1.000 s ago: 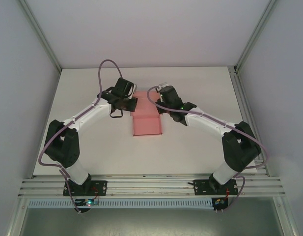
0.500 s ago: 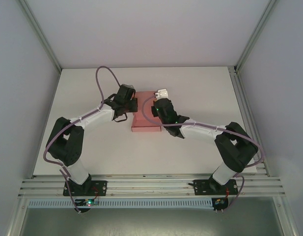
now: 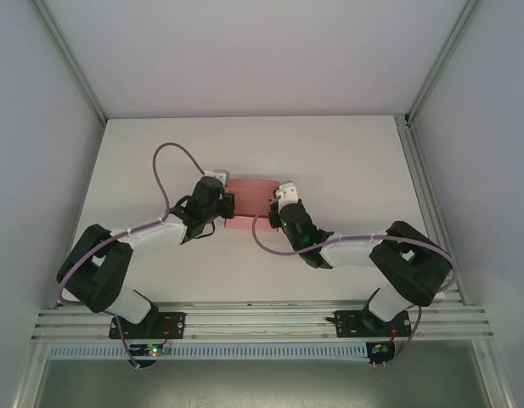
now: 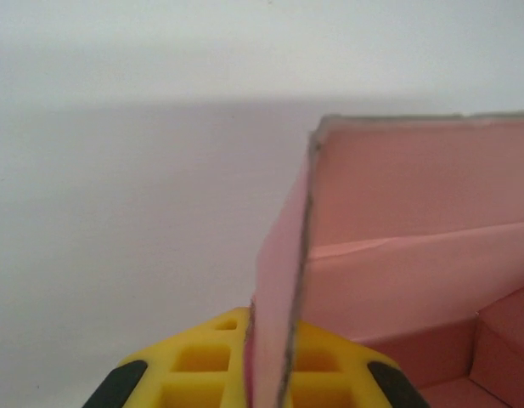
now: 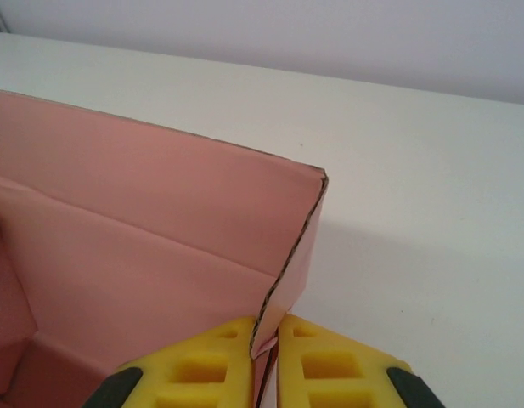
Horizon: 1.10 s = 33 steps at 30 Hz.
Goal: Assemble paper box
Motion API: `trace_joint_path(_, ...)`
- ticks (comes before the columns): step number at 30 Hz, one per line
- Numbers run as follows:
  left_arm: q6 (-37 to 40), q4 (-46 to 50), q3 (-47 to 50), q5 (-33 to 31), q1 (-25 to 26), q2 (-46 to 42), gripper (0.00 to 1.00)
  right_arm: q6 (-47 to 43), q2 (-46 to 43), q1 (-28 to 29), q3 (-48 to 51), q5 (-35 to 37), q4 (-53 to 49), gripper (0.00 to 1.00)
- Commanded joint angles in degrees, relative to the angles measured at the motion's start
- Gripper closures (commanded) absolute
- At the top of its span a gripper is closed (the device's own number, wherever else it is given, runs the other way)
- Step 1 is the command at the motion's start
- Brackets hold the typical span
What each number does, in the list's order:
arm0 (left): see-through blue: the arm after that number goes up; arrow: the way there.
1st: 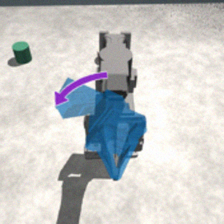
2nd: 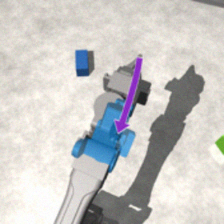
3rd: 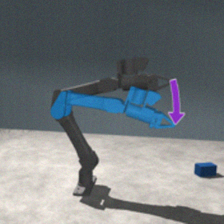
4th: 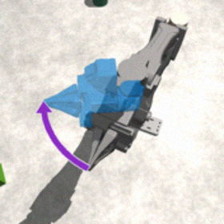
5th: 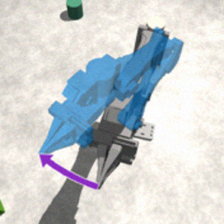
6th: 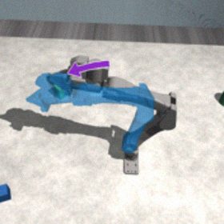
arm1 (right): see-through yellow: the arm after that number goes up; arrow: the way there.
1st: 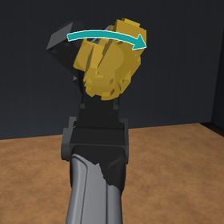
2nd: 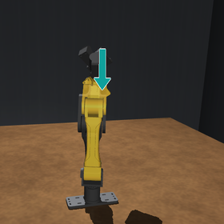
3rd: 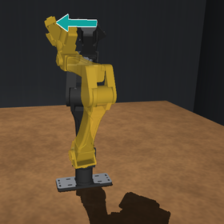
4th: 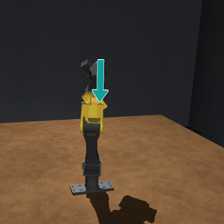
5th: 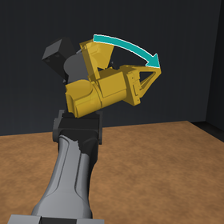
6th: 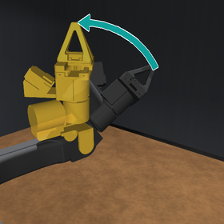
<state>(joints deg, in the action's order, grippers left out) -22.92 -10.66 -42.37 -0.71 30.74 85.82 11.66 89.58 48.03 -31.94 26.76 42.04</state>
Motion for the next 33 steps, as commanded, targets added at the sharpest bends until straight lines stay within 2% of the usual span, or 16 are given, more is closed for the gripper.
trace_joint_path(1,3.7,-7.0,3.0,7.3,4.2,-2.0,0.89,-1.7,-2.0,3.8,2.4,-8.3,4.1,0.88)
trace_joint_path(8,4.8,-9.8,9.2,7.0,7.3,-6.4,0.87,-3.6,-6.2,7.7,8.2,-6.9,4.0,0.91)
trace_joint_path(13,3.6,-10.1,13.2,7.7,8.1,-10.4,0.75,-3.8,-8.2,10.4,11.0,-3.1,3.6,0.93)
trace_joint_path(17,2.1,-5.4,13.9,7.3,8.6,-14.3,0.62,-3.7,-8.8,12.9,11.8,0.5,2.3,0.94)
trace_joint_path(19,1.5,-2.8,14.0,7.5,8.9,-16.7,0.52,-4.0,-8.5,14.4,12.0,2.5,2.1,0.94)
trace_joint_path(21,0.4,-1.4,14.3,8.4,9.0,-19.7,0.48,-4.5,-8.0,16.0,11.9,6.2,1.8,0.96)
trace_joint_path(22,-0.1,-0.3,14.3,8.4,9.1,-21.5,0.42,-4.6,-7.8,16.6,11.7,8.0,1.3,0.96)
trace_joint_path(23,-0.7,0.7,14.3,7.7,9.2,-22.9,0.31,-4.7,-7.7,16.9,11.6,8.7,1.4,0.97)
trace_joint_path(24,-1.0,2.3,14.0,6.6,9.2,-24.4,0.14,-4.9,-7.7,17.0,11.6,9.0,1.2,0.97)
trace_joint_path(26,-2.6,7.1,12.9,2.8,9.2,-27.5,0.0,-5.4,-7.8,17.0,11.3,9.5,0.9,0.97)
trace_joint_path(28,-5.1,12.9,10.7,0.3,9.2,-30.1,0.0,-6.4,-8.4,17.0,11.4,9.5,0.9,0.97)
trace_joint_path(33,-11.7,26.9,2.6,0.4,9.2,-33.1,0.0,-7.7,-8.7,17.6,11.6,9.0,0.8,0.98)
